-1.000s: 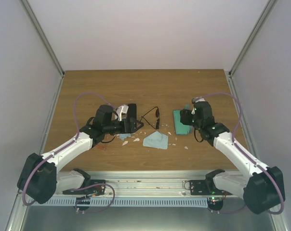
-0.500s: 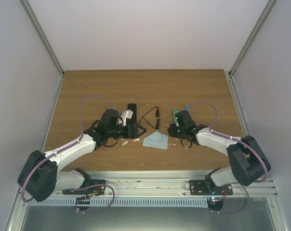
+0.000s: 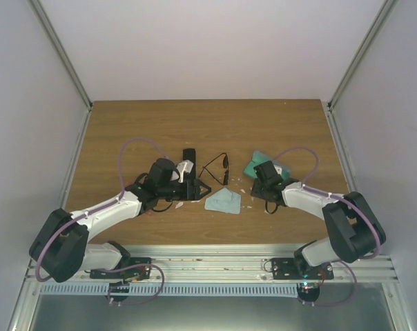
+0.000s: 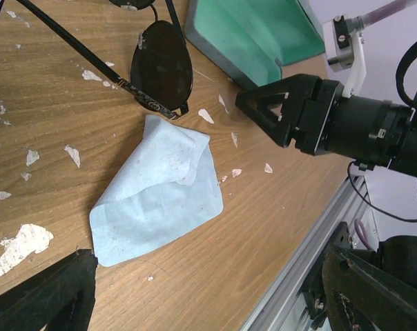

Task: Organize the sunglasses
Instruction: Move the glasses cleaning cloth to the center of the board.

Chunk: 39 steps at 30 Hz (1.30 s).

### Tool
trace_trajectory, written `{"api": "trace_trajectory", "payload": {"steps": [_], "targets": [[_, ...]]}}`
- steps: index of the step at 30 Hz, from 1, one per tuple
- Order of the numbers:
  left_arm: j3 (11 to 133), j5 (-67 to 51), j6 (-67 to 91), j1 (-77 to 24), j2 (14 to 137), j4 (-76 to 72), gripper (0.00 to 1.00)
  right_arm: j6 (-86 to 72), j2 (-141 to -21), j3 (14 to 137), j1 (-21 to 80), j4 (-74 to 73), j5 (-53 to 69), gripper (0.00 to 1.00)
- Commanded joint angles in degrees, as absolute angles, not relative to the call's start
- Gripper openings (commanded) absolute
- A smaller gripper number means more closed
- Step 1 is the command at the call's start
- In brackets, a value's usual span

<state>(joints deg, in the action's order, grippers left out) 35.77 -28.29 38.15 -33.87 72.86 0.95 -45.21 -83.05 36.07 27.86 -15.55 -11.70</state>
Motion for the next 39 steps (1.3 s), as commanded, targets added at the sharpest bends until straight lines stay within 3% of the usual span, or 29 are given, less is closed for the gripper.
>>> {"api": "trace_trajectory", "payload": {"steps": [1,8,14,20,34,39], "targets": [[35.9,-27.3,38.0,-34.5,73.4,-1.7,0.88,-43.2,-84.0,36.3,25.0,-15.6,-16.7,0.57],[36.1,-24.7,37.6,-35.8,74.5,-0.5,0.88,-37.8,-87.4,39.3,23.7,-11.8,-12.5,0.65],[36.7,-21.6,37.9,-37.5,76.7,-0.4,0.86,-37.6,-82.5,38.9,25.9,-14.8,-11.4,0.63],[38.1,-17.4,38.9,-39.4,80.1,1.0,0.78,-40.2,-77.3,37.0,34.7,-20.0,-8.8,0.58],[38.6,-12.8,39.6,-41.3,85.3,2.2,0.64,-43.4,-85.4,38.4,47.5,-23.2,-7.4,0.37],[38.5,-12.4,39.7,-41.6,85.7,2.3,0.63,-44.1,-86.4,37.3,49.0,-21.9,-5.1,0.2]]}}
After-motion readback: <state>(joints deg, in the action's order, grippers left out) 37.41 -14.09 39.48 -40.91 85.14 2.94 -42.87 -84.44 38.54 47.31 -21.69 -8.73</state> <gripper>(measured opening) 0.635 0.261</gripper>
